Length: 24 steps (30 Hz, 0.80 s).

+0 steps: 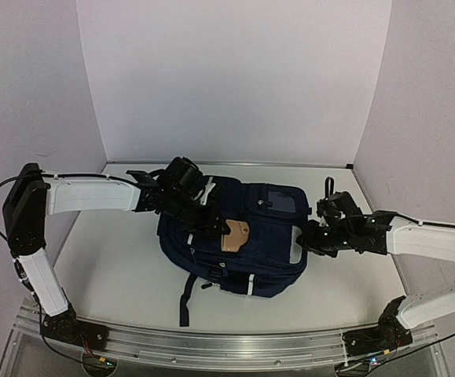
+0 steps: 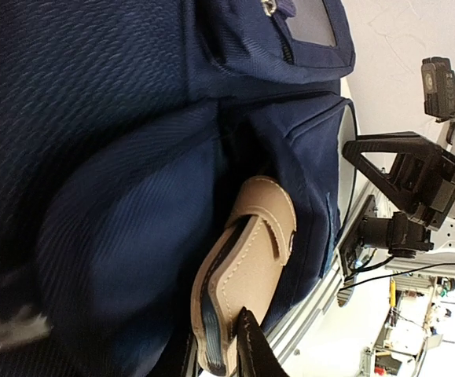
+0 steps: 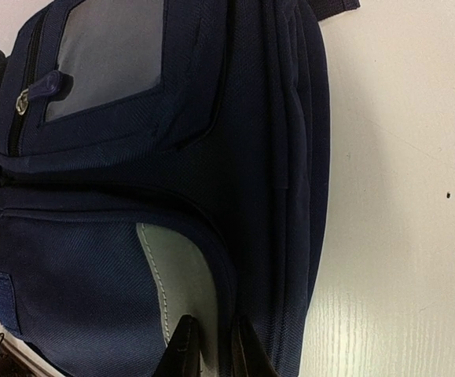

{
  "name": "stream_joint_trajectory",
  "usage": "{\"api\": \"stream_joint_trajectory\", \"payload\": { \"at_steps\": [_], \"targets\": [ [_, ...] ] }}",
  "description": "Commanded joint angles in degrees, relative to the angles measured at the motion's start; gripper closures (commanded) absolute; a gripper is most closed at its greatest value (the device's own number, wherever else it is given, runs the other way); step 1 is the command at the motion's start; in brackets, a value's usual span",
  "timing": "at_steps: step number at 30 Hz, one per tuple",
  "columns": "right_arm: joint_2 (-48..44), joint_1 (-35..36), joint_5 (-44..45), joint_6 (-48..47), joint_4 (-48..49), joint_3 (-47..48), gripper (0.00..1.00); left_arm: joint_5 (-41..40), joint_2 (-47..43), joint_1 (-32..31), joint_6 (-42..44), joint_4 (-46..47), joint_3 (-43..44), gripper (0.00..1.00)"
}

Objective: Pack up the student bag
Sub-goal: Place the personal item in the student bag.

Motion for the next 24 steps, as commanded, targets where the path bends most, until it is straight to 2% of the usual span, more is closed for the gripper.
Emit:
{"api": "stream_joint_trajectory", "payload": {
  "at_steps": [1,7,18,20,21,24],
  "targets": [
    [0.9,0.2,-3.3,-0.8,4.3,0.2,0.89,2.1,6.1,0.3,1.6,1.3,4.8,0.92],
    [1.9,0.3,-4.5,-0.5,6.4,0.9,0.92,7.3,9.8,-0.1,-1.9,7.1,6.2,0.94],
    [4.1,0.3,-4.4,0.3,9.0,2.0,0.96,10.1,15.1,-2.2,-3.4,10.9,10.9,0.93],
    [4.1,0.3,-3.2,1.1,8.9,1.8,0.96,7.0,12.9,-2.0,-1.5,8.4,10.1,0.86],
    [4.0,0.3,-2.7,1.5,8.9,1.7,0.96,5.7,11.4,-1.7,-0.8,7.5,9.3,0.80],
    [3.8,0.3,-1.7,2.1,8.9,1.2,0.95,6.6,5.7,0.6,-1.9,9.5,4.1,0.64]
  ]
}}
